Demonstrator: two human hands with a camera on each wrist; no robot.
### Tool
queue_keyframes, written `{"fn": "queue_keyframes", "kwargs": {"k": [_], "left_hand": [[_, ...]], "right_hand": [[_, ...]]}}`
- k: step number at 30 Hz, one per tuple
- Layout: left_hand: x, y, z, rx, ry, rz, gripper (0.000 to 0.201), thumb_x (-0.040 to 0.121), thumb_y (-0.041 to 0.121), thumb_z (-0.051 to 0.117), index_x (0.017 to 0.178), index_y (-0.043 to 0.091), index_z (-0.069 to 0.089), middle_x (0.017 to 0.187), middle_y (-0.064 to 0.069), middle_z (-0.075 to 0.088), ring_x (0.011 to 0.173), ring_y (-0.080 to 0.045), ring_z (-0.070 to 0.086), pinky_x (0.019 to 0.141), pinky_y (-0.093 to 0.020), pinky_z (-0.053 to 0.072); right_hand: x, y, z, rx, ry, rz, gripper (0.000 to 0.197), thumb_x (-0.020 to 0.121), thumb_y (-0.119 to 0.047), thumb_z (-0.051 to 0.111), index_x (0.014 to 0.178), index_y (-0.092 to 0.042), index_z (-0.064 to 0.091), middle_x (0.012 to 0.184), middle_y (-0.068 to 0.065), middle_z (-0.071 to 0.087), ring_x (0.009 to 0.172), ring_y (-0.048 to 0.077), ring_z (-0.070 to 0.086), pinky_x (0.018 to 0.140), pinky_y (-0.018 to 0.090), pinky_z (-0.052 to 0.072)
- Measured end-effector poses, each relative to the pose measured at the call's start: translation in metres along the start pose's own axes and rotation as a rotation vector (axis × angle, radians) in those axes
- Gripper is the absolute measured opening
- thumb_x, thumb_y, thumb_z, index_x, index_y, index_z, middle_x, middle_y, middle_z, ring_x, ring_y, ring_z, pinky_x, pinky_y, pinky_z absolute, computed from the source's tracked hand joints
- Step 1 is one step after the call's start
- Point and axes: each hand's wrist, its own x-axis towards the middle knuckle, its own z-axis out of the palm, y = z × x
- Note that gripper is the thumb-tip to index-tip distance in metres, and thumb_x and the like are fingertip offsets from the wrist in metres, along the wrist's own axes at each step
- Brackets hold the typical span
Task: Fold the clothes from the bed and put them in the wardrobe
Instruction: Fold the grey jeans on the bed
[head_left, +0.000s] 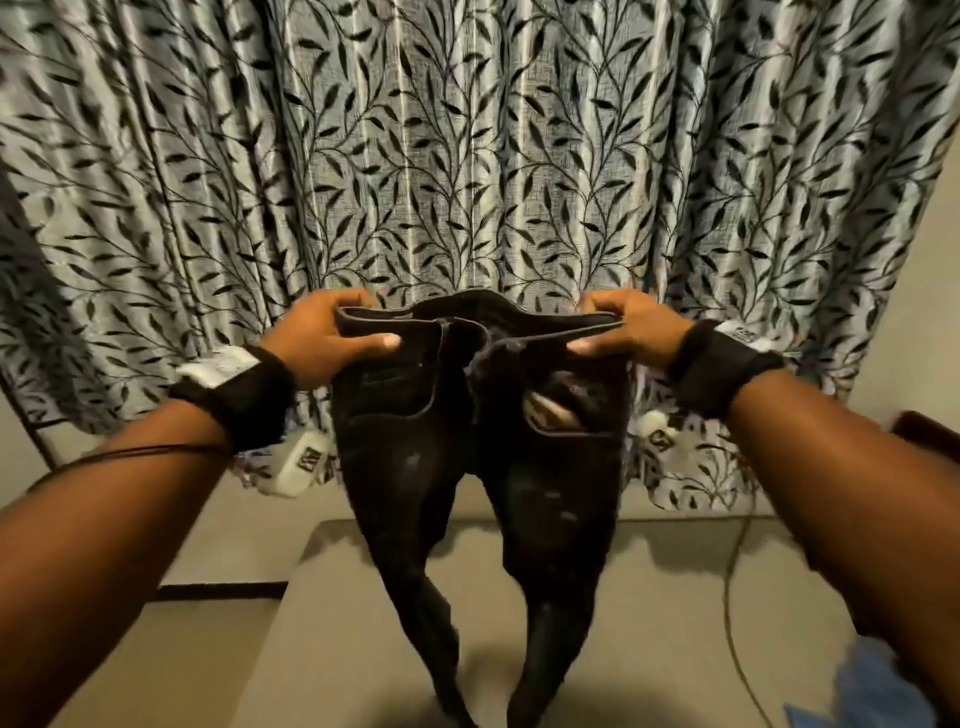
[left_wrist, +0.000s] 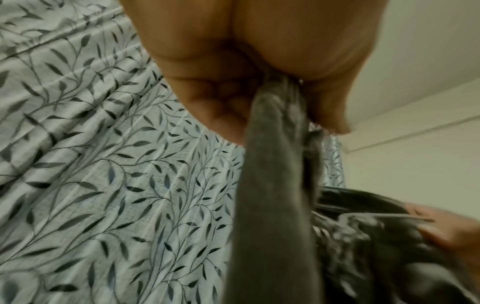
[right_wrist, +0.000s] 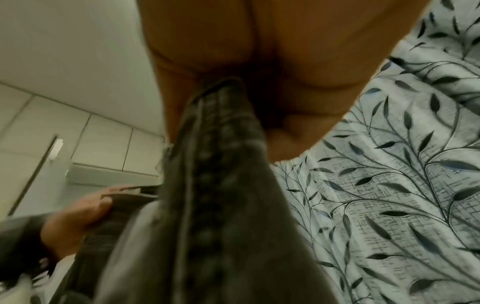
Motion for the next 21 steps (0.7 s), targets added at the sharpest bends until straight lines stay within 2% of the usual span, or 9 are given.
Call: {"fn": "queue_keyframes", "kwargs": {"k": [2, 5, 6, 8, 10, 12, 17, 19, 21], "left_hand": [[0.002, -0.017, -0.019, -0.114, 0.100, 0.009, 0.012, 0.090, 0.016, 0.074, 0.083, 0.019, 0.064, 0.065, 0.016, 0.068, 0.062, 0.005, 0.061, 0.060, -0.008, 0.046], [0.017, -0.054, -0.012, -0.045, 0.245, -0.182, 0.029, 0.092, 0.038, 0.072, 0.072, 0.017, 0.066, 0.066, 0.005, 0.069, 0.072, -0.023, 0.067, 0.063, -0.024, 0.048], [0.021, -0.057, -0.004, -0.059, 0.259, -0.242, 0.032, 0.091, 0.043, 0.071, 0.074, 0.016, 0.068, 0.076, -0.005, 0.072, 0.083, -0.032, 0.070, 0.070, -0.029, 0.048], [0.028, -0.060, 0.018, -0.059, 0.255, -0.403, 0.027, 0.099, 0.036, 0.060, 0.102, 0.013, 0.073, 0.110, -0.015, 0.073, 0.109, -0.034, 0.067, 0.087, -0.034, 0.050], [0.029, -0.057, 0.030, 0.050, 0.258, -0.446, 0.030, 0.104, 0.023, 0.049, 0.123, 0.011, 0.068, 0.127, -0.013, 0.068, 0.119, -0.032, 0.062, 0.096, -0.034, 0.048], [0.031, -0.060, 0.036, 0.114, 0.280, -0.485, 0.027, 0.100, 0.018, 0.054, 0.118, 0.007, 0.071, 0.126, -0.014, 0.068, 0.118, -0.034, 0.062, 0.098, -0.035, 0.048], [0.028, -0.080, 0.025, 0.232, 0.336, -0.384, 0.007, 0.091, 0.030, 0.069, 0.096, 0.025, 0.068, 0.105, -0.005, 0.073, 0.101, -0.029, 0.066, 0.093, -0.036, 0.053], [0.021, -0.077, 0.021, 0.294, 0.345, -0.259, 0.015, 0.090, 0.030, 0.069, 0.104, 0.027, 0.066, 0.107, -0.006, 0.070, 0.104, -0.031, 0.065, 0.093, -0.040, 0.053], [0.008, -0.072, 0.029, 0.406, 0.270, -0.056, 0.053, 0.081, 0.026, 0.073, 0.131, 0.031, 0.056, 0.136, -0.008, 0.055, 0.127, -0.034, 0.052, 0.108, -0.048, 0.044]], "right_hand": [[-0.004, 0.006, -0.018, 0.168, 0.003, -0.018, 0.031, 0.076, 0.003, 0.079, 0.070, -0.022, 0.061, 0.066, -0.003, 0.058, 0.063, 0.012, 0.056, 0.062, 0.024, 0.050], [0.020, 0.020, -0.008, -0.008, 0.313, 0.096, 0.016, 0.084, -0.011, 0.077, 0.095, -0.001, 0.070, 0.085, 0.013, 0.064, 0.083, 0.024, 0.060, 0.085, 0.045, 0.053], [0.031, 0.027, 0.000, -0.187, 0.360, 0.175, 0.018, 0.088, -0.015, 0.074, 0.098, -0.001, 0.072, 0.091, 0.013, 0.066, 0.088, 0.024, 0.061, 0.089, 0.043, 0.052], [0.040, 0.033, 0.021, -0.449, 0.424, 0.251, 0.013, 0.093, -0.017, 0.068, 0.095, -0.006, 0.073, 0.095, 0.013, 0.069, 0.093, 0.026, 0.064, 0.085, 0.033, 0.049], [0.040, 0.035, 0.039, -0.319, 0.541, 0.275, 0.006, 0.086, -0.014, 0.071, 0.091, -0.017, 0.072, 0.098, 0.007, 0.070, 0.096, 0.026, 0.065, 0.085, 0.029, 0.051], [0.034, 0.032, 0.052, -0.170, 0.595, 0.236, 0.018, 0.083, -0.010, 0.071, 0.098, -0.020, 0.074, 0.099, 0.001, 0.070, 0.092, 0.019, 0.064, 0.088, 0.025, 0.052], [0.010, 0.025, 0.043, -0.112, 0.449, 0.059, 0.022, 0.088, 0.001, 0.067, 0.092, -0.019, 0.075, 0.095, -0.003, 0.072, 0.091, 0.016, 0.068, 0.086, 0.029, 0.055], [0.002, 0.028, 0.042, -0.079, 0.401, 0.003, 0.031, 0.087, 0.009, 0.064, 0.084, -0.021, 0.072, 0.090, -0.004, 0.071, 0.084, 0.009, 0.066, 0.080, 0.024, 0.054], [-0.004, 0.023, 0.049, -0.026, 0.401, -0.076, 0.037, 0.086, 0.012, 0.063, 0.079, -0.024, 0.069, 0.083, -0.005, 0.069, 0.073, -0.002, 0.064, 0.072, 0.015, 0.050]]}}
